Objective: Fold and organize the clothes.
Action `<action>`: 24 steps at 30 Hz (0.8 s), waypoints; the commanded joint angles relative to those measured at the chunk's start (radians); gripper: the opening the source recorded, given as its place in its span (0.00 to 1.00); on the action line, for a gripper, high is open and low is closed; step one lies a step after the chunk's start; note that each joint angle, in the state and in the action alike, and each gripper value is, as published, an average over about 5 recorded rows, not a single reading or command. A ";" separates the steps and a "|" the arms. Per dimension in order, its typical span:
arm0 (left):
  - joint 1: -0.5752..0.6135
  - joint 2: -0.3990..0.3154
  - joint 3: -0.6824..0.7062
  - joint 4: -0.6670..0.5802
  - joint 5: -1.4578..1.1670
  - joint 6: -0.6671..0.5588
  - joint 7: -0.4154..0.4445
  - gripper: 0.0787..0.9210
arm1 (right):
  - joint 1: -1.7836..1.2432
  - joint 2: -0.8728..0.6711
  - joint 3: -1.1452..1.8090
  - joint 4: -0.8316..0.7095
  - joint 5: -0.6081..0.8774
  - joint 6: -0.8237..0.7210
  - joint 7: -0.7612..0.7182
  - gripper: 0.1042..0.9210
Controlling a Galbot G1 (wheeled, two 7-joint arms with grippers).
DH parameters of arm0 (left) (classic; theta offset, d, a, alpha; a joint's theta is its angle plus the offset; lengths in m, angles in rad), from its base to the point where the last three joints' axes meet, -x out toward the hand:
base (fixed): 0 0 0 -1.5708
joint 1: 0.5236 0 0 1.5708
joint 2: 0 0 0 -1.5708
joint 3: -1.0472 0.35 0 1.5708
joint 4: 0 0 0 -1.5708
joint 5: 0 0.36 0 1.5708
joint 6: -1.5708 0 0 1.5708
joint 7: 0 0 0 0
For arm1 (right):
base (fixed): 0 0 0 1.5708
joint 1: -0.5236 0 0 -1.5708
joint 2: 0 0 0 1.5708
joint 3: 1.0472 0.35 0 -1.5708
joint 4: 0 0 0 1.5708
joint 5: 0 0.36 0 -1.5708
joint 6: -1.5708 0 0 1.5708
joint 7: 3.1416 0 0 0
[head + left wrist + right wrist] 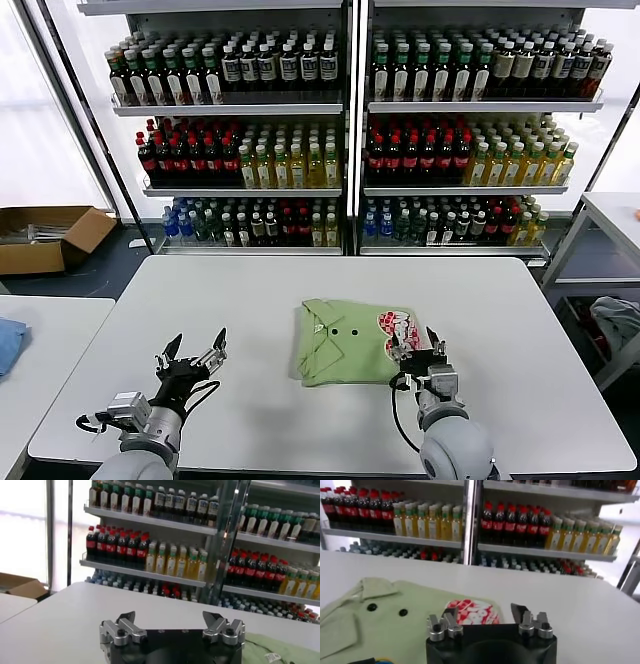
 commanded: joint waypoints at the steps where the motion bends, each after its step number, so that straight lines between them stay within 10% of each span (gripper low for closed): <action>1: 0.016 -0.024 0.012 -0.001 0.031 -0.007 0.003 0.88 | -0.072 0.045 -0.011 0.018 0.210 0.010 0.042 0.80; 24: 0.003 -0.011 0.027 0.029 0.052 -0.006 0.017 0.88 | -0.114 0.033 0.000 0.025 0.241 0.004 0.043 0.88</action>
